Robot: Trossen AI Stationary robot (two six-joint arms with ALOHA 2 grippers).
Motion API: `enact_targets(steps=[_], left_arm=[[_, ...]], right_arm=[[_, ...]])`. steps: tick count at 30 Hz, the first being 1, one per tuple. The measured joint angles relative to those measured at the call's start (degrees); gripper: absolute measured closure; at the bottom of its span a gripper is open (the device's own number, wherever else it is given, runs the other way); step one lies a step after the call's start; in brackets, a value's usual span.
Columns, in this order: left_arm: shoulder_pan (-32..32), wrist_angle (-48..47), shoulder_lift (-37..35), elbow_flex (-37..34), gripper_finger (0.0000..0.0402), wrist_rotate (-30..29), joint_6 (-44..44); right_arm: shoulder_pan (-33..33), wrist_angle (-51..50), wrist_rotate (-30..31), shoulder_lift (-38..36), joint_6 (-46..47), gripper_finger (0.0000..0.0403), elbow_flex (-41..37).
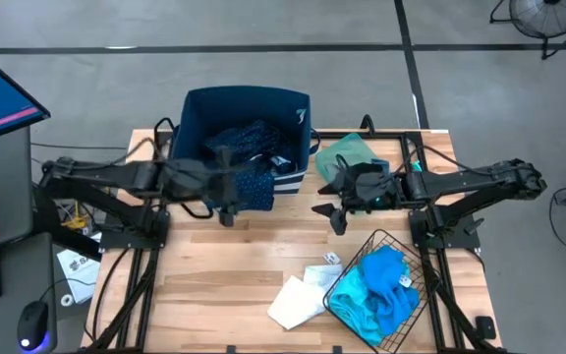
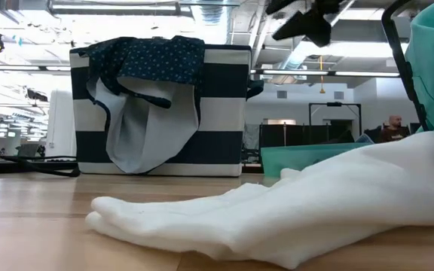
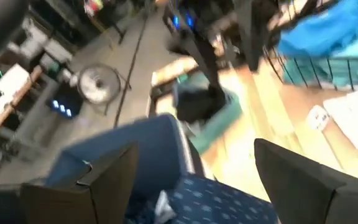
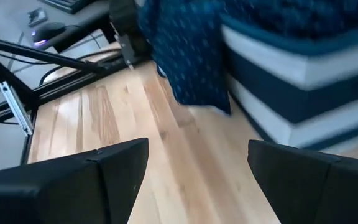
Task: Pick & Place Cloths
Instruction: Put the dark blue patterned polo shirt into the blue laundry bin
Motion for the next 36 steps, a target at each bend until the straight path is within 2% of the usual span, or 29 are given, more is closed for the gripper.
enact_targets(steps=[5,8,12,19,21,24,30,32,36], left_arm=[[-2.32,-3.18,5.16,0.00,0.0101,-3.42,-1.71],[-2.44,-3.55,8.33,0.00,0.0101,-5.45,-1.72],[0.19,-3.53,12.55,0.00,0.0101,-8.56,-1.73],[5.67,-7.45,17.27,-0.03,0.0110,-7.78,-3.63],[5.65,-7.85,16.80,-0.07,0.0133,-7.77,-3.58],[4.53,-7.58,14.44,-0.07,0.0195,-7.45,-3.76],[3.32,-7.01,8.08,-0.04,0.0367,-7.85,-5.38],[4.17,-6.98,6.39,-0.04,0.0389,-7.02,-5.10],[6.22,-6.86,3.06,-0.02,0.0400,-6.88,-3.04]], right_arm=[[-0.19,1.18,-0.07,-0.02,-6.12,0.0133,0.00],[-0.55,1.20,-0.20,-0.02,-6.57,0.0133,0.00],[-0.50,0.62,-0.18,-0.02,-3.97,0.0133,0.00],[0.43,-0.85,-0.23,-0.02,-3.67,0.0133,0.00],[0.73,-0.88,-0.23,-0.02,-1.67,0.0133,0.00],[0.77,-0.93,-0.24,-0.02,0.65,0.0133,0.00],[1.11,-1.35,-0.40,-0.02,-1.14,0.0133,0.00],[1.10,-1.32,-0.17,-0.02,-1.99,0.0133,0.00],[0.58,-0.02,-0.11,-0.02,0.39,0.0133,0.00]])
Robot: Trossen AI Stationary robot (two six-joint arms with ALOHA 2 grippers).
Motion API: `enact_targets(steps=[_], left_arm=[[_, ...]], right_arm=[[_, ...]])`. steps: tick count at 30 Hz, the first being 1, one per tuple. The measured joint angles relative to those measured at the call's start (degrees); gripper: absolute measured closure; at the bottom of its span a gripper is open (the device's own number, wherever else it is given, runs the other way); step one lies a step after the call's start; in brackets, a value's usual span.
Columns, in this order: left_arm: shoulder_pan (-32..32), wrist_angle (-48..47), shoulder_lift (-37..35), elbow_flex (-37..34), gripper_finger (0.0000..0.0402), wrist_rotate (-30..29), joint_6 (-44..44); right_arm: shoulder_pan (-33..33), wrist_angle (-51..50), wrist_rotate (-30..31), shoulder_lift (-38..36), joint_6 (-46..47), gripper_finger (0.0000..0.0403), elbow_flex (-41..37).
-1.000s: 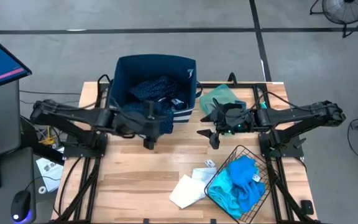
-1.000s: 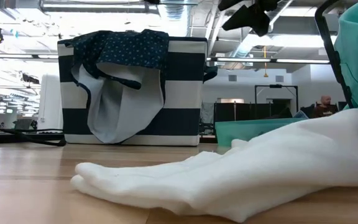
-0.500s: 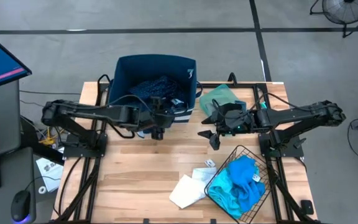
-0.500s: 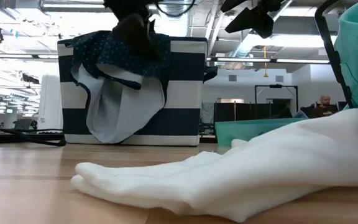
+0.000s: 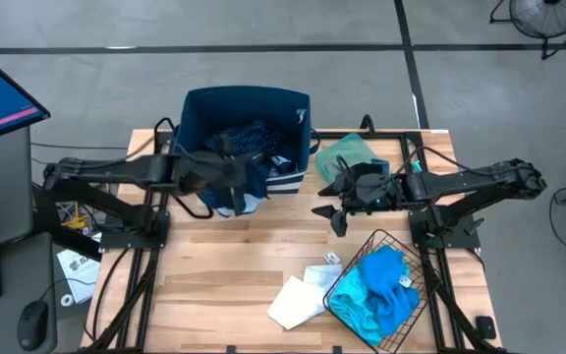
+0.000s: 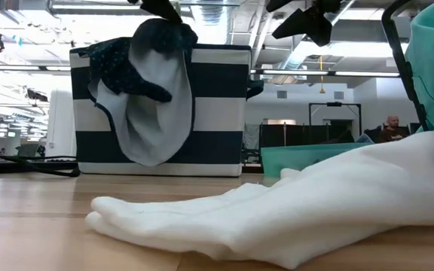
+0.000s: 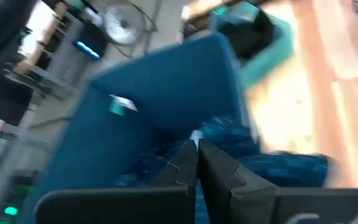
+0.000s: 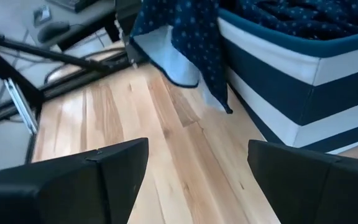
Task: Pick & Place Cloths
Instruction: Put the dark blue patterned polo shirt into the blue laundry bin
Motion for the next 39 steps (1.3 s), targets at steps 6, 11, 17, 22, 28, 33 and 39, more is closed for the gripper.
enact_targets(steps=[6,11,17,22,28,33,39], left_arm=[[4.84,14.49,-6.43,0.00,0.0401,-5.53,15.11],[13.59,34.99,-9.95,0.38,0.0401,-3.48,23.79],[14.77,21.18,-16.67,0.59,0.0401,1.11,15.36],[8.14,-8.08,-23.77,0.12,0.0401,12.09,-18.48],[1.89,-19.75,-30.52,-6.85,0.0401,19.05,-50.02],[-1.61,-19.80,-33.51,-16.54,0.0389,21.64,-60.58],[-2.58,-18.59,-32.76,-25.10,0.0307,29.35,-63.81]], right_arm=[[-0.19,0.18,0.09,0.00,1.30,0.0133,0.00],[-1.59,0.52,0.12,0.00,4.93,0.0133,0.00],[-2.60,0.50,0.12,0.04,7.30,0.0133,0.00],[-2.60,0.96,0.13,4.12,7.32,0.0133,-0.12],[-2.64,5.39,-6.58,11.44,7.92,0.0133,-0.09],[-2.60,8.80,-15.65,15.56,9.41,0.0133,0.02],[-2.64,8.59,-23.90,16.79,9.42,0.0133,-0.02]])
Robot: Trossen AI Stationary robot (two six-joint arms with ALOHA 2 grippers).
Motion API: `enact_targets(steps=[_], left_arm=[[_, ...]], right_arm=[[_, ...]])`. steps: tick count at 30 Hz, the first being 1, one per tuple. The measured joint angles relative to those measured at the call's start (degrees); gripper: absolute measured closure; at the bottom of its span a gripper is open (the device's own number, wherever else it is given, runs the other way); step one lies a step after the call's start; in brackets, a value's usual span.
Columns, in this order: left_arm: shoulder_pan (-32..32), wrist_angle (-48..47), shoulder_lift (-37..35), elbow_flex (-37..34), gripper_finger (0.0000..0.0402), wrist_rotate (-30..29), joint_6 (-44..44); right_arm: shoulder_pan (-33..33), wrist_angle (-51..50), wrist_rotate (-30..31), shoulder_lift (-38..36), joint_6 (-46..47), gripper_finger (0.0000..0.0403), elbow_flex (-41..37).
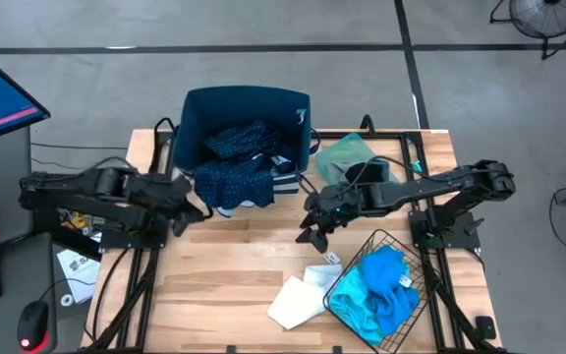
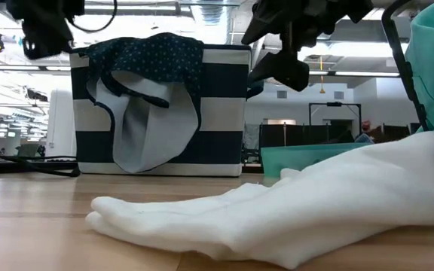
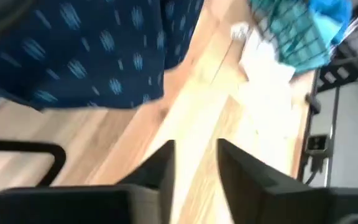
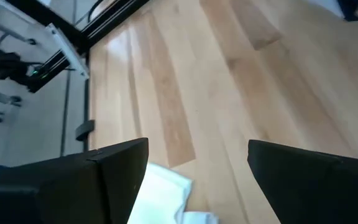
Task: Pick & Place Cloths
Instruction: Put the dark blue patterned polo shirt into the blue laundry bin
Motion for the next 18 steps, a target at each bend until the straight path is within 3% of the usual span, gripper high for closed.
enact_targets(steps=[6,9,13,18], left_arm=[[0.00,1.40,2.32,-4.97,0.0164,0.70,-0.87],[0.02,1.67,3.78,-7.21,0.0102,-2.20,-2.86],[0.02,8.71,4.37,-10.51,0.0056,-9.74,-9.10],[0.00,22.51,4.22,-15.09,0.0040,-18.66,-10.45]], right_arm=[[0.04,-0.04,-0.40,0.00,-3.70,0.0133,0.00],[0.04,-0.06,-0.39,0.00,-6.21,0.0133,0.00],[0.04,-0.09,-0.36,0.00,-6.08,0.0133,0.00],[-0.04,-0.11,-0.29,0.00,-6.06,0.0133,0.00]])
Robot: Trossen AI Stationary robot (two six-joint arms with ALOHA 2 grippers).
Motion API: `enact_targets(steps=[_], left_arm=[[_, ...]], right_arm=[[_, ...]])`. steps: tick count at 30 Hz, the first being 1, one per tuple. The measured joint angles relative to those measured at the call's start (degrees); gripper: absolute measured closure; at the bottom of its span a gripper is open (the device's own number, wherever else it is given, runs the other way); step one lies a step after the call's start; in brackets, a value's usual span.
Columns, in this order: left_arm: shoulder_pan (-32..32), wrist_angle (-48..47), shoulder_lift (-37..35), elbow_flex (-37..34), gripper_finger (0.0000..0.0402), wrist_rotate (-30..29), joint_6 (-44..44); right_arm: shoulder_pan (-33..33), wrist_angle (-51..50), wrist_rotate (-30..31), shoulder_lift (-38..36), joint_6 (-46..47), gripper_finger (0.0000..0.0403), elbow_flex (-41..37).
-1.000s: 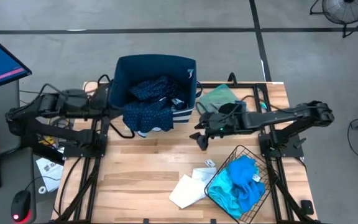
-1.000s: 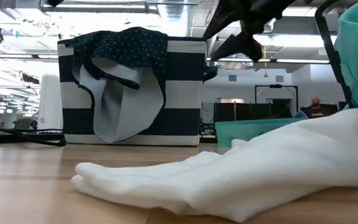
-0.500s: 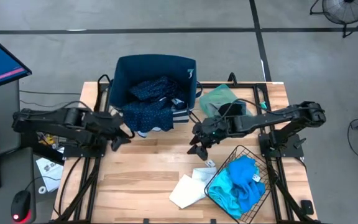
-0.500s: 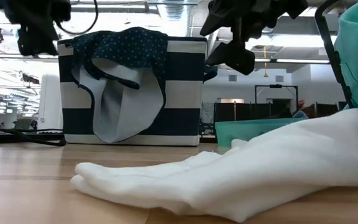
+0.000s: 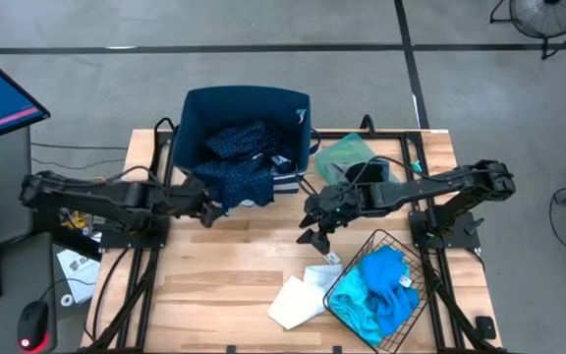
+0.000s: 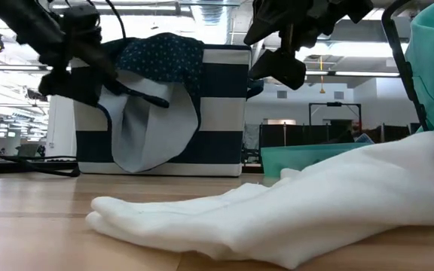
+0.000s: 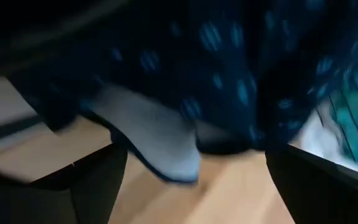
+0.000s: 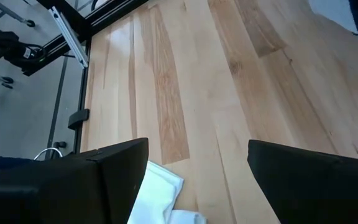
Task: Pick & Place Cloths
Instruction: Put the dark blue patterned polo shirt into the blue laundry bin
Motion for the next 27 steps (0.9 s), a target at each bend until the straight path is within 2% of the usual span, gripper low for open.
enact_targets(steps=[4,9,11,14,16,20,21,27], left_arm=[[0.00,6.69,0.00,-3.94,0.0047,-7.75,-0.53],[0.00,12.85,0.00,-8.70,0.0069,-15.63,-6.15],[0.00,16.85,0.01,-10.33,0.0092,-19.42,-6.72],[0.03,21.48,0.02,-11.75,0.0151,-22.43,-7.15],[0.05,24.31,0.02,-11.75,0.0211,-21.98,-7.76],[0.00,34.57,0.02,-11.73,0.0359,-15.38,-5.04],[-0.08,37.73,0.02,-11.72,0.0379,-13.69,-3.75],[-2.49,56.91,0.02,-11.70,0.0400,-9.59,-1.50]], right_arm=[[-0.07,-0.16,0.11,0.00,0.00,0.0133,0.00],[-0.66,-0.15,0.11,0.00,1.98,0.0133,0.00],[-0.70,-0.15,0.14,0.00,1.99,0.0133,0.00],[-0.70,-0.15,0.31,0.00,1.49,0.0133,0.00],[-0.70,-0.15,0.31,0.00,1.52,0.0133,0.00],[-0.67,1.01,0.31,0.00,1.58,0.0133,0.00],[-0.57,1.63,0.31,0.00,1.95,0.0133,0.00],[-0.55,2.62,0.31,0.00,2.05,0.0133,0.00]])
